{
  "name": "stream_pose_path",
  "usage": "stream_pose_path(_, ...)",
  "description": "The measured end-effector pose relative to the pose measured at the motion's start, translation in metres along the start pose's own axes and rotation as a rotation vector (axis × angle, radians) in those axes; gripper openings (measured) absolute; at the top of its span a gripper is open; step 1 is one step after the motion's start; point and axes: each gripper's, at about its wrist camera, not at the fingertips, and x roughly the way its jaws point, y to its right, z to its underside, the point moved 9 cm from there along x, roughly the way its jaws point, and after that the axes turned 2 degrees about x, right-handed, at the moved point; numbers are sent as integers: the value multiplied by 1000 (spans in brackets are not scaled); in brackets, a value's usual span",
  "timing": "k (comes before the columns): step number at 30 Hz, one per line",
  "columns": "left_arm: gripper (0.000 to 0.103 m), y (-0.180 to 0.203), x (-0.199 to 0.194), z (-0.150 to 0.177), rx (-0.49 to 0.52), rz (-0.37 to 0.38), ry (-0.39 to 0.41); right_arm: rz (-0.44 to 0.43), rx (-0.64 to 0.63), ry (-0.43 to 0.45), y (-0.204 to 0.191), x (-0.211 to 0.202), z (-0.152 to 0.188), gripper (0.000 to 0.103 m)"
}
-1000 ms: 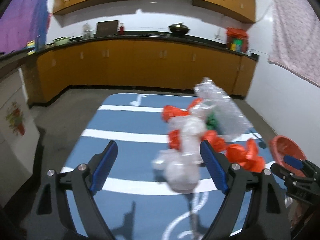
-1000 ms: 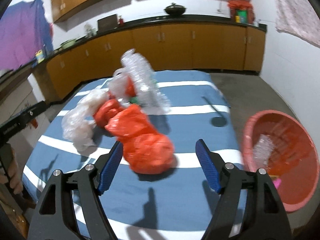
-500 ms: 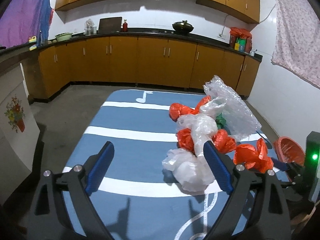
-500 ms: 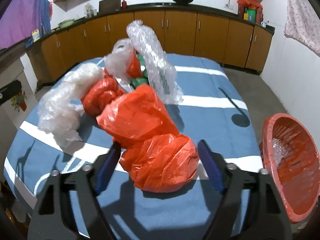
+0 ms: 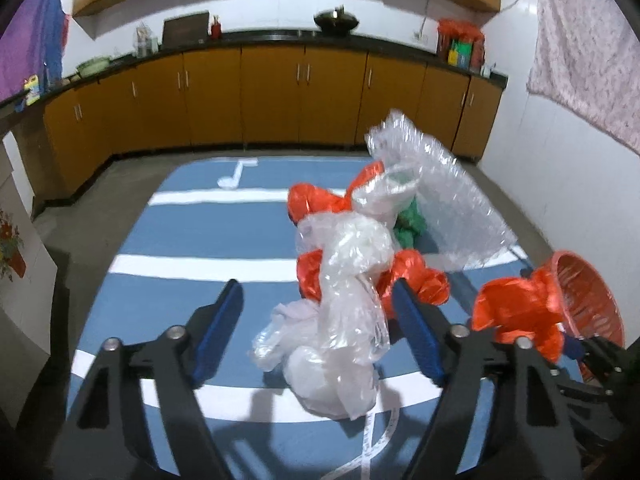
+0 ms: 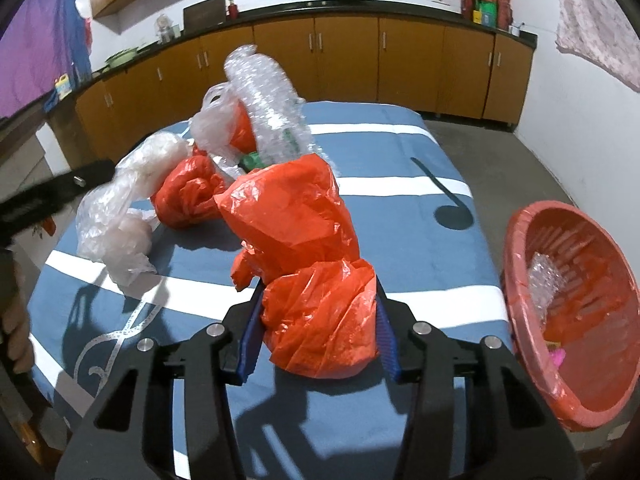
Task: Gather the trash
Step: 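Grasp a red bag with the right tool while the left tool grasps a white bag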
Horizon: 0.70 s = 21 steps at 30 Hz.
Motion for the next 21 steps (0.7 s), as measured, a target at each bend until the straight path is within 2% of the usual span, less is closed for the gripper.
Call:
stream_pose_path(5, 54, -2, 24, 10, -46, 30, -87, 2, 17, 6, 8, -6, -1, 48)
stream_pose_path(8, 37, 0, 29, 15, -63, 64, -112, 4, 20, 8, 10, -7, -2, 48)
stream_pose_path(10, 22, 3, 28, 16, -57, 78, -113, 4, 21, 10, 11, -8, -2, 48)
stream_pose_path(13, 15, 5, 21, 15, -53, 92, -92, 2, 21, 15, 11, -10, -2, 48)
stream_pose_path(21, 14, -6, -9, 2, -80, 111, -9, 1, 24, 42, 11, -21, -7, 48)
